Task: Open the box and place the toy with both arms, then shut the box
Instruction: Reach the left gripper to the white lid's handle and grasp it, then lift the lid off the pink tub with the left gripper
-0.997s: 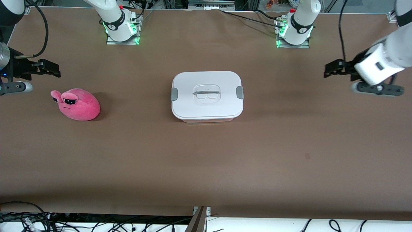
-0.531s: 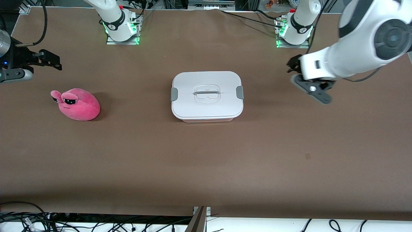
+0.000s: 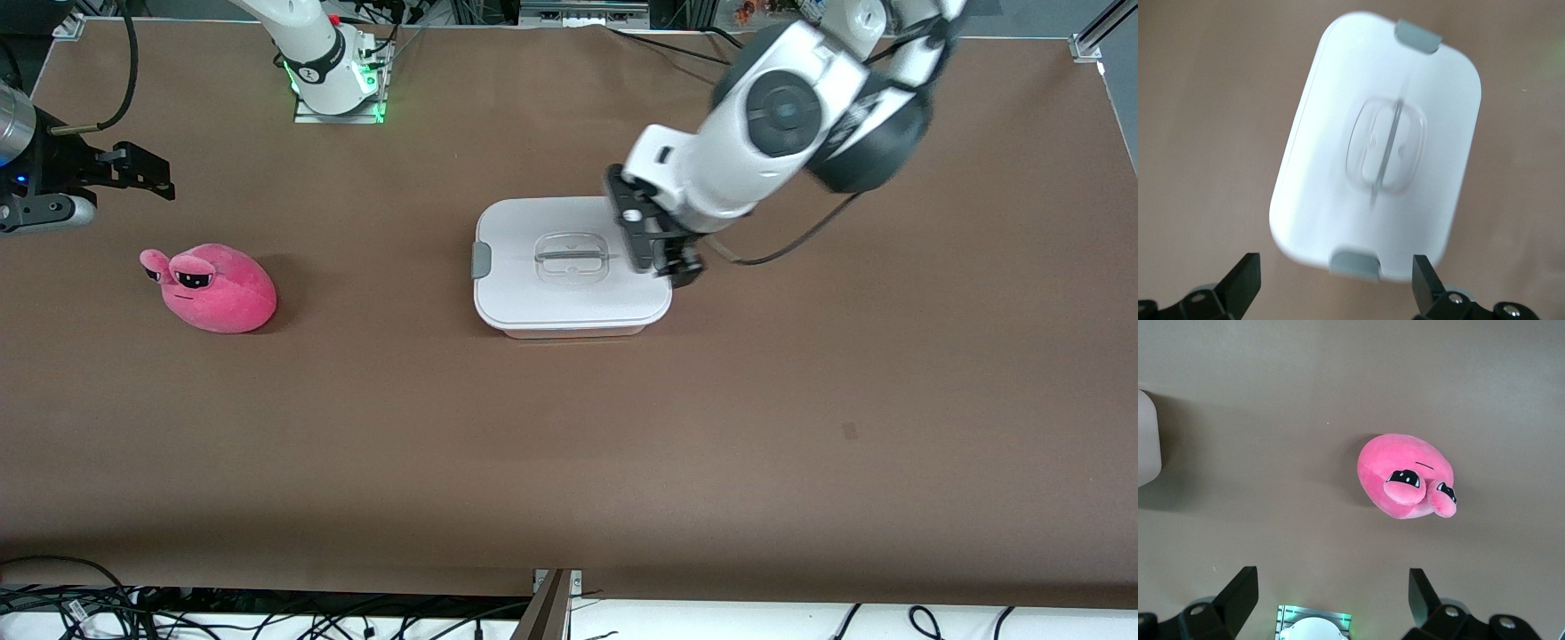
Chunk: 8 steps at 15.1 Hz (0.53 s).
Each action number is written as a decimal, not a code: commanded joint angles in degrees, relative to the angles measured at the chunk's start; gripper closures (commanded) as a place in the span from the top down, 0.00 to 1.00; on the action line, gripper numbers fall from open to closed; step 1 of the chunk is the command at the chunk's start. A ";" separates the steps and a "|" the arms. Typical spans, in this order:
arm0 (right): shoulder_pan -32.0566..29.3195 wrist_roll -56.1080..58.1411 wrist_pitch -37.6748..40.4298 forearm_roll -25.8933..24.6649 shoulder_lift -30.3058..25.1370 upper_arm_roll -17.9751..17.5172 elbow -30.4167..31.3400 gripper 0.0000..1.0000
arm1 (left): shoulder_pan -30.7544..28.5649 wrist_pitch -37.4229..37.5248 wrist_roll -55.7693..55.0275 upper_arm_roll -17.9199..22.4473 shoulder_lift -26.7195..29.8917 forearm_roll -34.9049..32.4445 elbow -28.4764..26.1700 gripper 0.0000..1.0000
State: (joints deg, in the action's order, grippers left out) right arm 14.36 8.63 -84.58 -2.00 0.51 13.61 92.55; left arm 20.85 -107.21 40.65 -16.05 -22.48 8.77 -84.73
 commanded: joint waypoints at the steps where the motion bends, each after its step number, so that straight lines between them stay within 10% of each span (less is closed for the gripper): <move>1: -0.29 -0.72 -0.15 0.94 0.02 0.19 -0.53 1.00 | 1.65 -4.93 6.54 0.85 -5.80 0.02 1.15 1.00; 8: -0.47 -1.07 -5.22 1.55 1.24 0.10 -0.62 1.00 | 7.81 -7.05 5.58 0.76 -9.86 -5.60 0.80 0.95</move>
State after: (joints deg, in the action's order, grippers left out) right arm 14.29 8.56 -87.42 -1.93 0.77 13.87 92.53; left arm 27.76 -114.57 45.51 -15.93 -32.41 4.39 -84.87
